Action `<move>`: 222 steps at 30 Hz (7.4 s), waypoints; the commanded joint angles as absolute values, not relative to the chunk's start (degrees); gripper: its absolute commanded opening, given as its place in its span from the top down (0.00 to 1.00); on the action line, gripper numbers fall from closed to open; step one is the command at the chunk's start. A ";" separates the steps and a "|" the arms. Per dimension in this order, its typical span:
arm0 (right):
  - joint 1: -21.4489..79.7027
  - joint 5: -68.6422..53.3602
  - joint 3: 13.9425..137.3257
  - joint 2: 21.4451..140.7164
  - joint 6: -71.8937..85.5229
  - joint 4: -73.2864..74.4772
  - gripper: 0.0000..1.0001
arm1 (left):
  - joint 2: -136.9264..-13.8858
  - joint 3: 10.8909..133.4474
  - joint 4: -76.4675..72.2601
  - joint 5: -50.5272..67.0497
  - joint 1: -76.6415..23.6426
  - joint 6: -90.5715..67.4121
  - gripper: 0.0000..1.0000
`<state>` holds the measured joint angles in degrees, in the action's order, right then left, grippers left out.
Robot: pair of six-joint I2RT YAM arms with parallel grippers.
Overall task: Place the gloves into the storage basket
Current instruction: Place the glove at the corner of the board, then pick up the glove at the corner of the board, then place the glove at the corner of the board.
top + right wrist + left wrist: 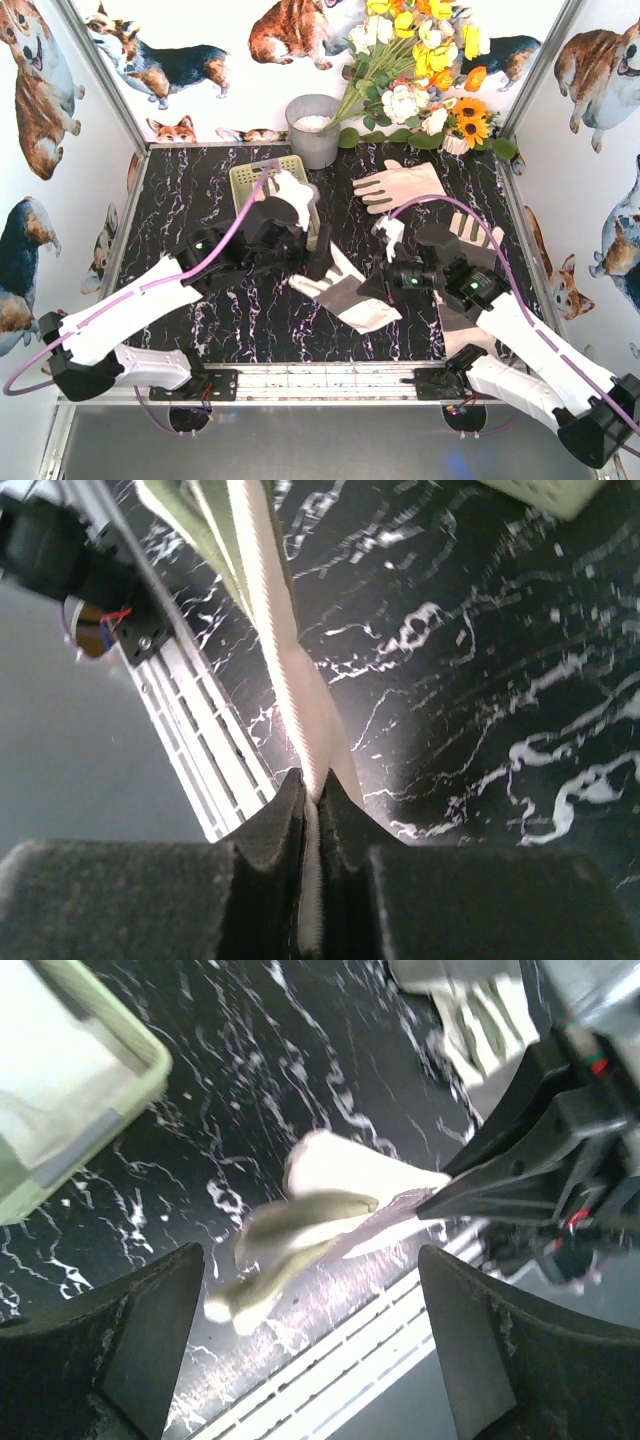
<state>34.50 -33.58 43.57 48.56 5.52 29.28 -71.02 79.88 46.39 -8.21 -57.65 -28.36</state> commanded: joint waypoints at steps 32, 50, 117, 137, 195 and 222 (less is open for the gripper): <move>17.67 -13.45 35.13 69.14 38.82 36.17 1.00 | -101.41 69.57 22.82 10.17 -55.77 -47.74 0.35; 17.69 -17.31 29.03 71.02 47.28 26.90 1.00 | -106.55 67.42 19.89 11.85 -55.81 -48.88 0.44; 19.99 0.43 96.04 118.09 -2.81 27.33 0.28 | -67.62 67.39 39.41 0.74 -13.31 -24.26 0.14; 21.97 10.22 105.90 131.37 -12.00 26.34 0.60 | -70.48 67.70 40.33 4.48 -9.05 -22.89 0.14; 18.01 -62.64 82.24 65.98 23.21 35.93 1.00 | -63.51 70.08 21.20 26.06 -39.05 -20.86 0.03; 17.85 -60.58 71.19 62.13 34.95 22.84 0.84 | -62.82 70.12 22.47 18.73 -48.78 -24.79 1.00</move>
<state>18.20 -61.82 72.20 65.10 35.07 26.28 -65.01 69.84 23.97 18.83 -48.31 -23.40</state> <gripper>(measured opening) 0.088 0.004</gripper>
